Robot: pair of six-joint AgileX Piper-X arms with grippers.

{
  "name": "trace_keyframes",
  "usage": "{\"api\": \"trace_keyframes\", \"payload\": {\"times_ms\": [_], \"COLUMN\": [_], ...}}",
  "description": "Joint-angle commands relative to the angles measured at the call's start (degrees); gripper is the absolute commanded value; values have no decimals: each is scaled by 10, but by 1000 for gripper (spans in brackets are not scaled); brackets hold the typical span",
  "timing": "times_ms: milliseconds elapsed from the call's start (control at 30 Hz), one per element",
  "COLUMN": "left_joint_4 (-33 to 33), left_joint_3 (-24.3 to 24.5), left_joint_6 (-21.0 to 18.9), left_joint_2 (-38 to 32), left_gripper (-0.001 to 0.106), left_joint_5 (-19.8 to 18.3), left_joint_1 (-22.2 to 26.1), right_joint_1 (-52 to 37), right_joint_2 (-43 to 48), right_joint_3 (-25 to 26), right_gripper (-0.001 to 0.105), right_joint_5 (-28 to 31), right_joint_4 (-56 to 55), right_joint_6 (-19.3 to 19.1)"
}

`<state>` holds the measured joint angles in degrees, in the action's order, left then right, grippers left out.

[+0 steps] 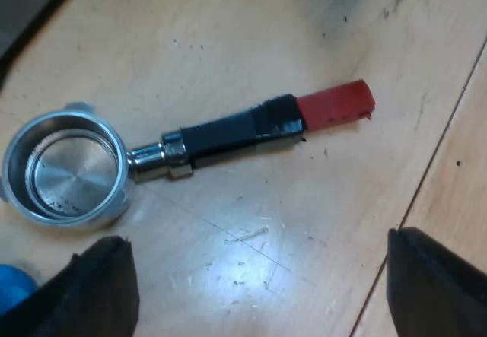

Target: Put the handle in the coffee machine

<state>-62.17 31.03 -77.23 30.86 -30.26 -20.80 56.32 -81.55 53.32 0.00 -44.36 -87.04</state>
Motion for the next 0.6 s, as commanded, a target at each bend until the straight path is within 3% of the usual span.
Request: {"api": "trace_keyframes", "payload": {"times_ms": [33, 233, 600], "left_joint_4": [9, 9, 8], "left_joint_3": [1, 1, 1], "left_joint_6": [4, 10, 16], "left_joint_2": [2, 14, 14], "left_gripper": [70, 70, 70], "left_joint_5": [0, 82, 84], "left_joint_1": [-4, -4, 50], "right_joint_1": [1, 1, 0], "right_joint_2": [-16, -40, -71], "right_joint_3": [2, 7, 14], "right_gripper": [0, 0, 0], "right_joint_5": [-5, -18, -49], "right_joint_4": [8, 33, 18], "right_joint_6": [16, 24, 63]}}
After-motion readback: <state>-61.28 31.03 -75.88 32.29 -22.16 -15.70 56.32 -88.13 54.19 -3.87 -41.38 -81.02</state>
